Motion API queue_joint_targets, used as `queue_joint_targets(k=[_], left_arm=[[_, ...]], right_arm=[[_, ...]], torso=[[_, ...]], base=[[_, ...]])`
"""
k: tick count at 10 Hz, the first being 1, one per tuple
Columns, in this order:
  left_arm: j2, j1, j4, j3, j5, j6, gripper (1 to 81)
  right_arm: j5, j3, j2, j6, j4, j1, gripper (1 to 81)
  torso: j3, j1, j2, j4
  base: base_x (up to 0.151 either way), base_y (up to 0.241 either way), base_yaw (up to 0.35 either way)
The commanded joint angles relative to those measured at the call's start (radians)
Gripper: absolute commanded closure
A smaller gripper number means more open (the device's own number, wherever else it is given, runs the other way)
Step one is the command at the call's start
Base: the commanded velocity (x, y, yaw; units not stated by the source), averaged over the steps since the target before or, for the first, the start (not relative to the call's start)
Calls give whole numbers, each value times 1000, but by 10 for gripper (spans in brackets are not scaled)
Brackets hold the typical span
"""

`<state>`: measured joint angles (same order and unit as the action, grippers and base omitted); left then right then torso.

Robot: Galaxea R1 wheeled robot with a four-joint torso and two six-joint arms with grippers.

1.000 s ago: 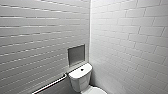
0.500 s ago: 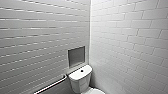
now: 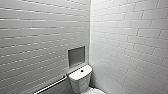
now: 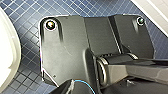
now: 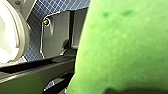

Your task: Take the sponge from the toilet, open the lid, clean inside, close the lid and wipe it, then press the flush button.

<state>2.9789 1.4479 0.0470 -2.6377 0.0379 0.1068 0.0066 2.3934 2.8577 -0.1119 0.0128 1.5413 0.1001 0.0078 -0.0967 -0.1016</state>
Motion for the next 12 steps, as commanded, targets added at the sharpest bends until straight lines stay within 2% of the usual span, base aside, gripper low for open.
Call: queue_joint_targets(k=[1,7,12], left_arm=[[-3,-57,-12,16,33,-1,10],[-6,-57,-12,16,31,-1,10],[-9,-57,-12,16,31,-1,10]], right_arm=[[-17,-103,-82,8,-31,-28,811],[-17,-44,-47,9,-33,-25,811],[-17,-39,-47,8,-31,-22,811]], torso=[[0,0,0,0],[0,0,0,0],[0,-2,0,0]], base=[[0,0,0],[0,0,0],[73,0,0]])
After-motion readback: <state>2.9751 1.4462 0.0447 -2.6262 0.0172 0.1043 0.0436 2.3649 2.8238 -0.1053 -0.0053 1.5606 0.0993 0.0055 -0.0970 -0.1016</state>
